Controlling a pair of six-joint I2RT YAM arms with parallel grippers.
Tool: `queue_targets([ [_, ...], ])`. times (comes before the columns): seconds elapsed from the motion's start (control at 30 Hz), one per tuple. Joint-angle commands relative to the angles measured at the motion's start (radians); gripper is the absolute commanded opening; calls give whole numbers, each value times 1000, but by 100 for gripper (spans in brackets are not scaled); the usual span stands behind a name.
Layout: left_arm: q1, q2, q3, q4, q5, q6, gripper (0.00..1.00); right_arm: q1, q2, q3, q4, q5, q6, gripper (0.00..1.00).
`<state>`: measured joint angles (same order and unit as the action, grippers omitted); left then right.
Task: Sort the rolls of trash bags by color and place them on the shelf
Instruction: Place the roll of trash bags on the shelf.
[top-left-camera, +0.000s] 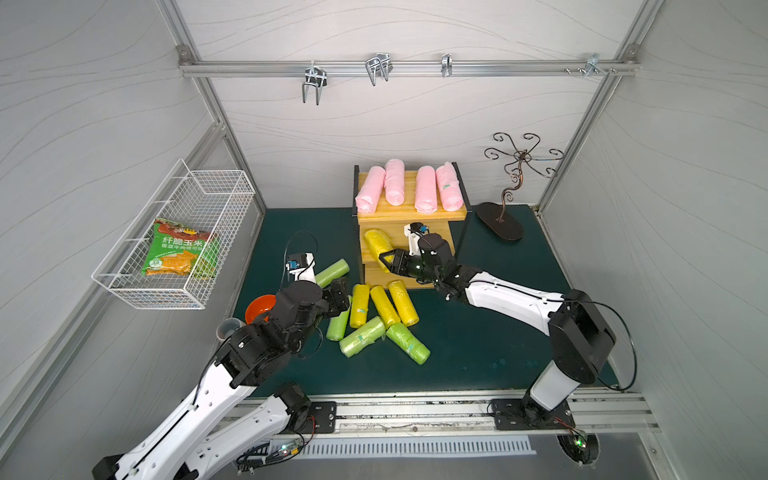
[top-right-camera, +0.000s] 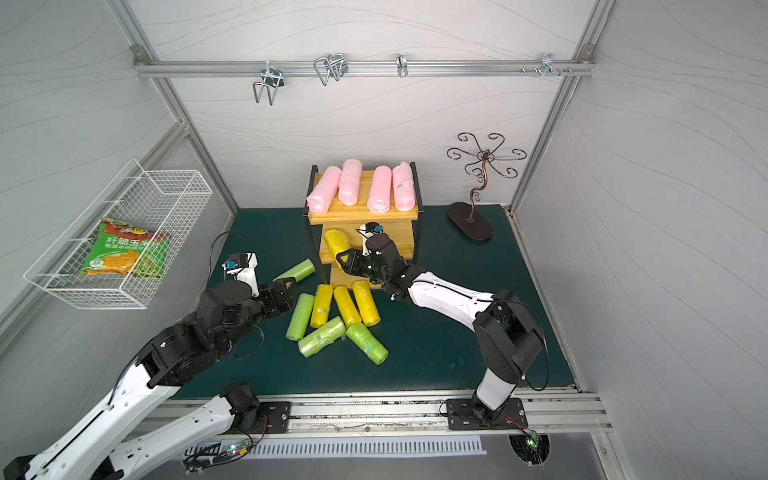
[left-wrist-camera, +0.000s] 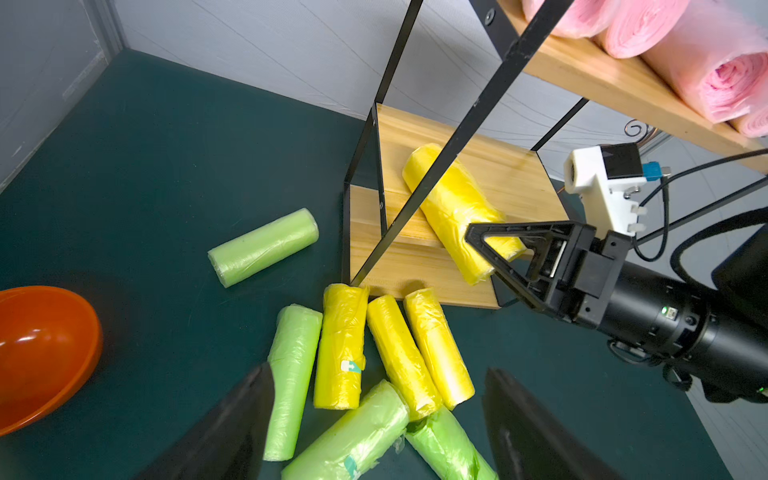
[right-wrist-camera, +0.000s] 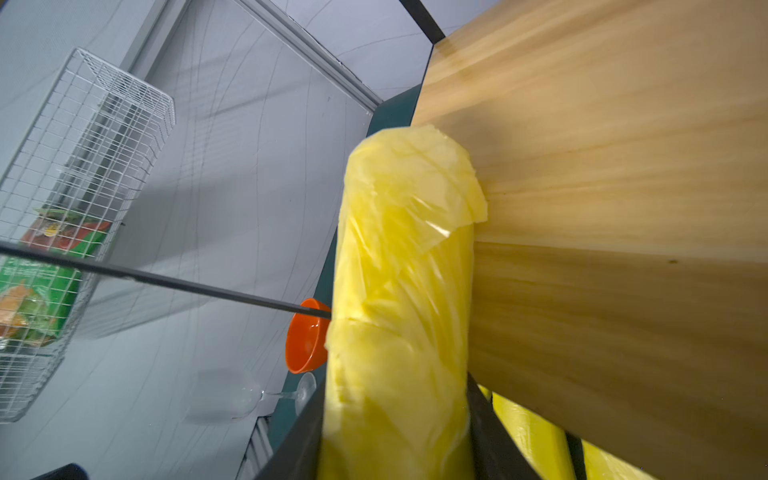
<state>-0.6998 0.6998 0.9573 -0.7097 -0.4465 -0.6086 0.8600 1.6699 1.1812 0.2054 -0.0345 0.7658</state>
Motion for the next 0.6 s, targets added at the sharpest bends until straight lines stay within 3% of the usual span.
queue_targets([
  [0.0,5,-22,34,12,-3,-24,84,45,4,62,11,183,-123,0],
  [0.2,5,-49,34,-12,-19,-23,84,126,23,115,-24,390,-260,0],
  [0.47,5,-65,27,-24,-27,-23,84,241,83,213,-90,710,-348,0],
  [0.57,6,-75,28,-33,-32,-23,84,264,135,280,-129,770,-366,0],
])
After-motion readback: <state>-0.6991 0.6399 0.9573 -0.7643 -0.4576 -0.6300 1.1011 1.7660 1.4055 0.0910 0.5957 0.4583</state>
